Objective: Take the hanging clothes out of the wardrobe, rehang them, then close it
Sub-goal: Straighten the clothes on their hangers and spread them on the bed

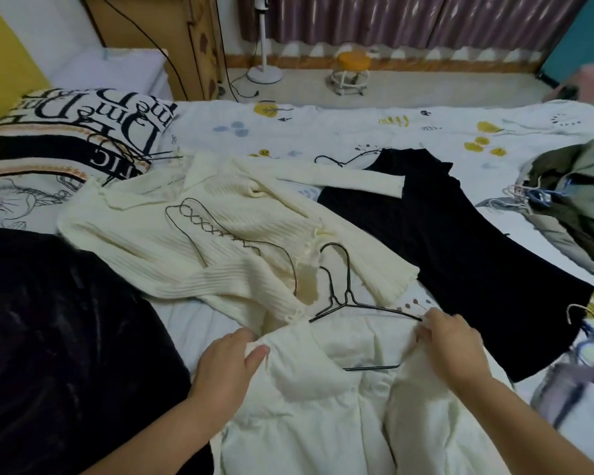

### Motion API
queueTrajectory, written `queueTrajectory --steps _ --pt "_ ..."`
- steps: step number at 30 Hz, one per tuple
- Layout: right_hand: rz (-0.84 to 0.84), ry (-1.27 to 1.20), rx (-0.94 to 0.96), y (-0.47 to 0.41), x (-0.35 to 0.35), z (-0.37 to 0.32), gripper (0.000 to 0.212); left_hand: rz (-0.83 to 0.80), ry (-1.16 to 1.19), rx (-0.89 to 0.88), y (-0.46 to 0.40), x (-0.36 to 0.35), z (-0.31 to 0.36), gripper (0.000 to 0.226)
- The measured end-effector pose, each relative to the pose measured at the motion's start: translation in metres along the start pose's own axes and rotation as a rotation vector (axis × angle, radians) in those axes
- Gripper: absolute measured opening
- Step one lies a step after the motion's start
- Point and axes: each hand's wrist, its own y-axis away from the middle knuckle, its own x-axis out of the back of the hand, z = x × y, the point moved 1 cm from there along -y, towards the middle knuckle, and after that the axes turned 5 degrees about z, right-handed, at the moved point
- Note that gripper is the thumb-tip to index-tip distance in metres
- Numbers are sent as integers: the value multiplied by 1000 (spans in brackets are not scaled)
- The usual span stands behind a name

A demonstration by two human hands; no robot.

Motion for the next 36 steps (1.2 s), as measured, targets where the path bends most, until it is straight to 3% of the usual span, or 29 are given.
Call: queueTrajectory --steps 7,14,21,25,30,36 --pt "167 -233 -11 54 87 9 20 47 89 29 52 71 46 34" --pt "209 -269 68 107 183 15 16 162 183 36 122 144 88 38" --pt "126 -399 105 174 266 30 21 274 192 -69 196 202 113 41" --pt "17 -331 97 227 292 28 23 307 220 -88 238 230 112 38" --pt "277 -374 38 301 333 19 38 332 173 -172 295 264 116 37" --pt "486 -399 60 363 387 12 36 368 30 -243 354 315 128 38"
